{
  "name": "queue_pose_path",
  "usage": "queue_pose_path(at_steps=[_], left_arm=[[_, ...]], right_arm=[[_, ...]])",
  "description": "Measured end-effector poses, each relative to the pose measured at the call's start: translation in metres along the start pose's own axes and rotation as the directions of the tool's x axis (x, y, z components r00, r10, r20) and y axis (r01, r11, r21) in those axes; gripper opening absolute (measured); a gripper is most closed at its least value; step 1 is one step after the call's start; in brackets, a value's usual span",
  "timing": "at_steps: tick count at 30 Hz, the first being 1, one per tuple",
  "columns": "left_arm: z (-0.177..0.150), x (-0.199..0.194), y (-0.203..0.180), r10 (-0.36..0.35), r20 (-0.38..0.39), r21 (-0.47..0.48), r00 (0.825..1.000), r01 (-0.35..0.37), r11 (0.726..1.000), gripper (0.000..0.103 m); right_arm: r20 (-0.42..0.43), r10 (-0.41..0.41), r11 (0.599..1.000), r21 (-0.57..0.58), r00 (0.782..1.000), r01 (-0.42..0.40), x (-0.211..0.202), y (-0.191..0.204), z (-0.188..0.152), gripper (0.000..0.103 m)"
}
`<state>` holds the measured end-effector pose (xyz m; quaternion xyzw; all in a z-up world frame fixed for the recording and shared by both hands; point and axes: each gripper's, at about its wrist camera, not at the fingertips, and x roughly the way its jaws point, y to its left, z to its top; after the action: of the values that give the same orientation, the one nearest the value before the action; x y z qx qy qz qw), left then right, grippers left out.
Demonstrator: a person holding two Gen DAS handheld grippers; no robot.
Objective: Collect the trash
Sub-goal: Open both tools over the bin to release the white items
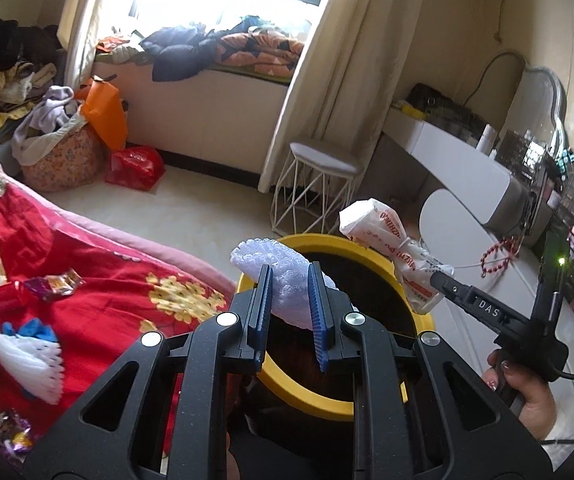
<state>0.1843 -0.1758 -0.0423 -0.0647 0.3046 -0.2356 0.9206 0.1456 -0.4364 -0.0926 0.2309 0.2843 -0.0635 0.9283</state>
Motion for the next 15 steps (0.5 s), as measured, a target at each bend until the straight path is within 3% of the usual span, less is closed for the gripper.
queue_pose_path(at_steps=[4,7,8,9,10,11,13,15], left_arm=[[-0.005,0.013,-0.004,0.000,-0.028,0.008,1.000,0.000,1.000,0.013],[-0.008,0.025,-0.006,-0.035,-0.059,0.008,0.998,0.035,0.999,0.015],[-0.009,0.028,-0.005,-0.053,-0.076,-0.003,0.996,0.053,0.999,0.025],[-0.010,0.030,-0.004,-0.053,-0.081,-0.012,0.995,0.052,0.999,0.050],[-0.011,0.031,-0.001,-0.041,-0.082,-0.024,0.996,0.039,0.999,0.060],[-0.012,0.030,0.002,-0.034,-0.081,-0.036,0.996,0.031,0.999,0.068],[-0.013,0.028,0.006,-0.030,-0.083,-0.054,0.996,0.025,0.998,0.071],[-0.013,0.024,0.010,-0.012,-0.083,-0.071,0.996,0.007,0.997,0.086]], right_arm=[[-0.029,-0.008,1.000,0.023,1.000,0.009,0.007,-0.003,0.000,0.026],[-0.079,0.005,0.999,0.054,0.997,-0.001,0.015,-0.007,-0.005,0.033],[-0.085,0.000,0.998,0.070,0.996,0.006,0.016,-0.010,-0.006,0.038],[-0.085,0.000,0.997,0.077,0.996,0.007,0.017,-0.011,-0.006,0.044],[-0.084,-0.003,0.996,0.083,0.996,0.010,0.017,-0.012,-0.007,0.047],[-0.080,-0.008,0.996,0.088,0.997,0.015,0.016,-0.013,-0.007,0.051],[-0.069,-0.015,0.996,0.086,0.997,0.021,0.015,-0.013,-0.006,0.055],[-0.056,-0.026,0.997,0.070,0.998,0.029,0.012,-0.009,-0.006,0.060]])
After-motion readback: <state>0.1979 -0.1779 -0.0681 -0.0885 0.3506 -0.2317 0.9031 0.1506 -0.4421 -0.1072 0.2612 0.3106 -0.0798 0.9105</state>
